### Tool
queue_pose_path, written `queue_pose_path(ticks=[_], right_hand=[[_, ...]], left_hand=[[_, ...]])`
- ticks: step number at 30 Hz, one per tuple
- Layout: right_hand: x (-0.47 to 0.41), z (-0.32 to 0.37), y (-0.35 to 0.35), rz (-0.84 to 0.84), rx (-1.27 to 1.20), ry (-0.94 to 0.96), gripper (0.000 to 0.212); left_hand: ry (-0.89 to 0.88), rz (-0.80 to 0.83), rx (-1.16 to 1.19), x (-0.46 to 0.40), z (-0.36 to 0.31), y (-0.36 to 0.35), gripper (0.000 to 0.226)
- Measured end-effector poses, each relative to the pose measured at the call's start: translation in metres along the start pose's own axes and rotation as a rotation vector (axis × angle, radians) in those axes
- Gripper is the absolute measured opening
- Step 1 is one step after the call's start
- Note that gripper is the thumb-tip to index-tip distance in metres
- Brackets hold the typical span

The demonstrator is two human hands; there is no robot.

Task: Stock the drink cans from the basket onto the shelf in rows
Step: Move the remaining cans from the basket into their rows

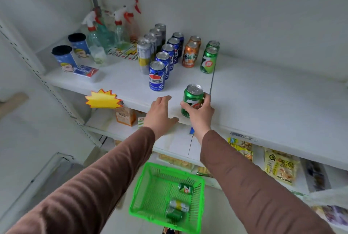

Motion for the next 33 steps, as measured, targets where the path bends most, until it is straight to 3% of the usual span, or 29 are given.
queue_pose_path(ticks=[8, 16, 23, 33], right_hand=[[-0.065, -0.011, -0.006, -0.156, 0.054, 0.039, 0.081], [-0.103, -0.024, -0.023, -0.227, 0.074, 0.03, 0.073], [-0.138, -0.013, -0.023, -0.244, 0.216, 0.023, 0.055], [-0.189, -0.004, -0.029, -0.195, 0.365, 0.009, 0.058]], left_hand=[[-0.006, 0.067, 0.002, -0.054, -0.018, -0.038, 0.079], [-0.057, 0.146, 0.024, -0.097, -0.021, -0.058, 0.078], [-0.078, 0.205, 0.037, -0.133, -0.025, -0.071, 0.078], [-0.102, 0.252, 0.022, -0.168, -0.029, -0.082, 0.08]])
Point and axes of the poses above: each hand's wrist, its own x-axis away from the middle knuckle, its own y-axis out of the back of the hand, z = x × y, the point moved 6 cm from there along -x, towards the middle knuckle, and after that the axes turned 9 degrees about -z, right-handed, at the moved point
